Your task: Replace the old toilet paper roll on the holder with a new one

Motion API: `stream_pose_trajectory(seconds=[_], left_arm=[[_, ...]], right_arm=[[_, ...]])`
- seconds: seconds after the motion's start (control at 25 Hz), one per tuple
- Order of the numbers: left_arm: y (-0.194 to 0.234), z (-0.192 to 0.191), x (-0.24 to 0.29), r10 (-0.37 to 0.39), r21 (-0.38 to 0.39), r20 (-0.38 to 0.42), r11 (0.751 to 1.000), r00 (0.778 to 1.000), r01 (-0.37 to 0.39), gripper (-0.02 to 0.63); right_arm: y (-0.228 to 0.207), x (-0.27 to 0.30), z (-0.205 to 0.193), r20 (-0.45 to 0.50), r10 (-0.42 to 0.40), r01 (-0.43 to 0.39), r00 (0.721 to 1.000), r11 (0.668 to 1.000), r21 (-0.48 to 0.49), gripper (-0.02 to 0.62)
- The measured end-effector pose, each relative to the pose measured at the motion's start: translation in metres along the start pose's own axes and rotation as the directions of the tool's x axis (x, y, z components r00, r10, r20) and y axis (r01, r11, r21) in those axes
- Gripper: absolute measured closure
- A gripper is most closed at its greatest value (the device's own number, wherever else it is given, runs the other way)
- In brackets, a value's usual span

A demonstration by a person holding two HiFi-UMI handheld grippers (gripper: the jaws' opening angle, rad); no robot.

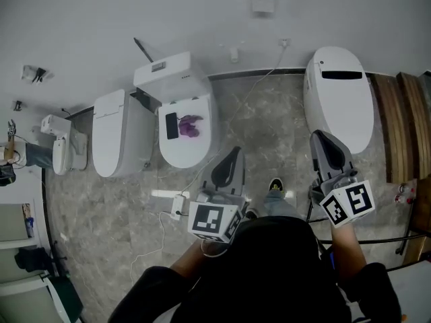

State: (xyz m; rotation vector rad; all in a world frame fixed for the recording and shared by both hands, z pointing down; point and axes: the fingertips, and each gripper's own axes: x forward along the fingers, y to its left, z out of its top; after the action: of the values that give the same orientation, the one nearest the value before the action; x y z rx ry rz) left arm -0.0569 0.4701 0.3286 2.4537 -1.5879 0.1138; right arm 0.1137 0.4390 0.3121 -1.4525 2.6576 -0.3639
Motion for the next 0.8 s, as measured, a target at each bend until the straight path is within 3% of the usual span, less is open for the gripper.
stream_pose_trajectory(seconds=[0.36, 0.8], left_arm=[[-0.009, 0.007, 0.05, 0.032, 0.015, -0.008, 0.999, 0.999, -0.031, 0.583], [0.007, 0.012, 0.082, 0.051, 0.024, -0.012, 0.998, 0.999, -0.051, 0.583]], right_arm=[[-0.055, 0.017, 0.002, -0.002, 0.005, -0.005, 1.0, 1.0, 0.022, 0.576], [-0.074, 0.038, -0.004, -0.018, 0.004, -0.004, 1.0, 0.999, 0.037, 0.575]])
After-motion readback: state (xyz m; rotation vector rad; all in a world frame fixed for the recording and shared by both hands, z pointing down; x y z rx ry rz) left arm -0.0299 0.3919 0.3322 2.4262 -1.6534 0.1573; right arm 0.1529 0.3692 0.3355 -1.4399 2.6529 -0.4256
